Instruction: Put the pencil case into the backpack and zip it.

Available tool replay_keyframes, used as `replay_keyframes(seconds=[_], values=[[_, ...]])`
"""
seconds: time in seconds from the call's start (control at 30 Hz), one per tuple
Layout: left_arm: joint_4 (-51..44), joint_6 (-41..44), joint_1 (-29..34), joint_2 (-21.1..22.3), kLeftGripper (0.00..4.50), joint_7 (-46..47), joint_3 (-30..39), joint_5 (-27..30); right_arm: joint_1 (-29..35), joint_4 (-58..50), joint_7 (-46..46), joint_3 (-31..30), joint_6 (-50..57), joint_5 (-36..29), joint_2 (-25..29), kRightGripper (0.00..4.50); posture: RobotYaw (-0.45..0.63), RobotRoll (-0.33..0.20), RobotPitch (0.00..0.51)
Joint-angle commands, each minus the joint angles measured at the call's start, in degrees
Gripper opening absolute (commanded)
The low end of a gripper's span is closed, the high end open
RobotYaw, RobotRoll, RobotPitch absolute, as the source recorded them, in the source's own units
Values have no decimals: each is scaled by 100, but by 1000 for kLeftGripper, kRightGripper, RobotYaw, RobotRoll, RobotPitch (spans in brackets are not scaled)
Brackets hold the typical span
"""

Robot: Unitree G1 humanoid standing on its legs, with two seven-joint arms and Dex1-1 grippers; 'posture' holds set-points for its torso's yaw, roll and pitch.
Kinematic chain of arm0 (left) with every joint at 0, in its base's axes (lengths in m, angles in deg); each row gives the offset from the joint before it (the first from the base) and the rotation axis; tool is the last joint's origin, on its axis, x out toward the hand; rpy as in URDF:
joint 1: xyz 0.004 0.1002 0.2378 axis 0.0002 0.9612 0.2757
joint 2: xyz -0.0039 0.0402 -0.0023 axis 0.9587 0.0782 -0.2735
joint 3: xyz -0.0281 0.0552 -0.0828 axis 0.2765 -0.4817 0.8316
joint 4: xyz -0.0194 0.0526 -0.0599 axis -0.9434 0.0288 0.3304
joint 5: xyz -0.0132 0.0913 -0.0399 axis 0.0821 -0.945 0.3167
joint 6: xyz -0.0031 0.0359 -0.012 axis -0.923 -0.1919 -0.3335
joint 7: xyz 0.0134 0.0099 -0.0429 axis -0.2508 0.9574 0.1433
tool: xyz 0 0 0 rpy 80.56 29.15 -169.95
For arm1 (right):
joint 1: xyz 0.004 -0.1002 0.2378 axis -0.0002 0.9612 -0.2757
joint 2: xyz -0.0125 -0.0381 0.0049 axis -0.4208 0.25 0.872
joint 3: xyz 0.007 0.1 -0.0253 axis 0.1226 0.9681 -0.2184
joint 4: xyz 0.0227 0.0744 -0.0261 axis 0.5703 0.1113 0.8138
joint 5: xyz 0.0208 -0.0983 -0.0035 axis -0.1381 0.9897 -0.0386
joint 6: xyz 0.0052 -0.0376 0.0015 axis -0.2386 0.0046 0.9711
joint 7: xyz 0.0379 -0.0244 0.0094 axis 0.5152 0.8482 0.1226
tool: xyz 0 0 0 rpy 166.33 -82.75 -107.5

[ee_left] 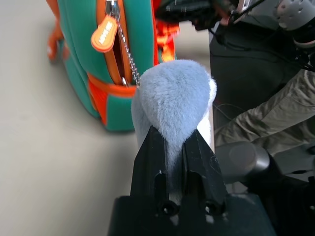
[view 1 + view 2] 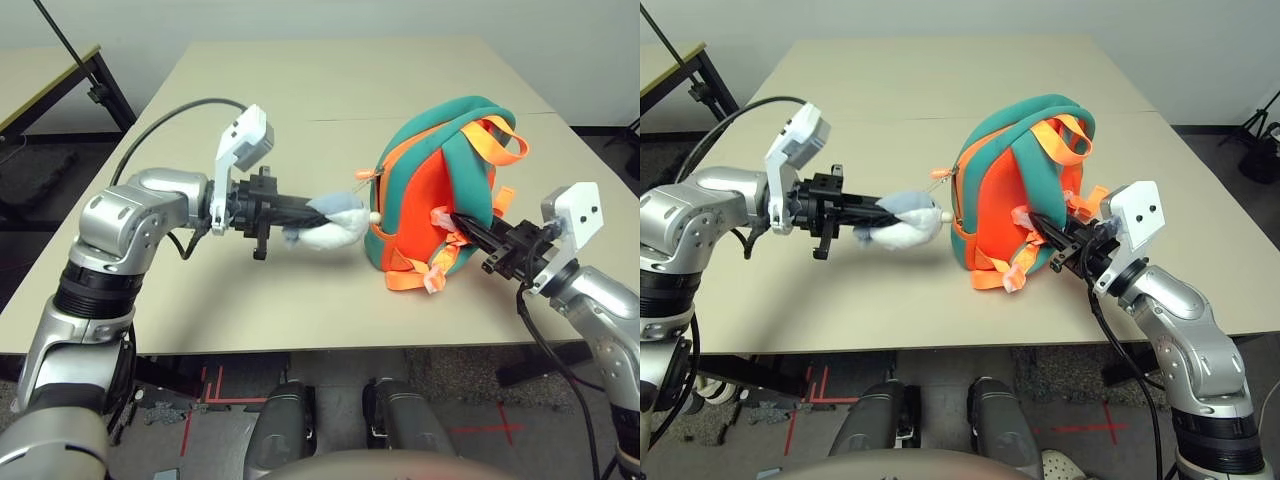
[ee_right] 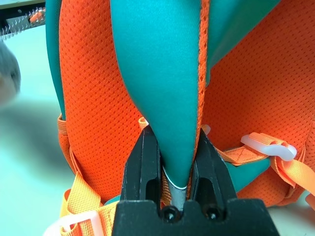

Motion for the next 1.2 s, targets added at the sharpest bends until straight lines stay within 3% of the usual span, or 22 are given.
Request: replay_keyframes(seconds=[0.03, 0.3, 0.6, 0.77, 1.0, 1.13, 1.2], values=[[253, -202, 213, -262, 32, 164, -205, -249, -28, 118, -38, -24, 10, 78, 59, 431, 41, 0, 65], [858, -587, 507, -633, 32, 272, -447, -695, -45, 125, -39, -24, 21, 124, 36, 431, 38, 0, 66], [1023, -731, 801, -405, 32, 121, -405, -888, 22, 70, -66, -32, 84, 94, 60, 431, 47, 0, 77], [1128, -530, 808, -137, 1839, 103, -296, -935, 39, 68, -231, -30, 256, 17, 213, 431, 50, 0, 79], [1755, -741, 667, 592, 4500, 13, 12, -1220, 480, 49, -1158, 514, 797, -628, 1176, 3018, 49, 0, 77], [2298, -1158, 673, 662, 4500, 296, 551, -1306, 788, 479, -1773, 1146, 934, -796, 1800, 4473, 51, 0, 75], [2551, -1367, 698, 623, 4500, 476, 854, -1317, 912, 815, -1974, 1487, 907, -750, 2049, 4473, 54, 0, 76]])
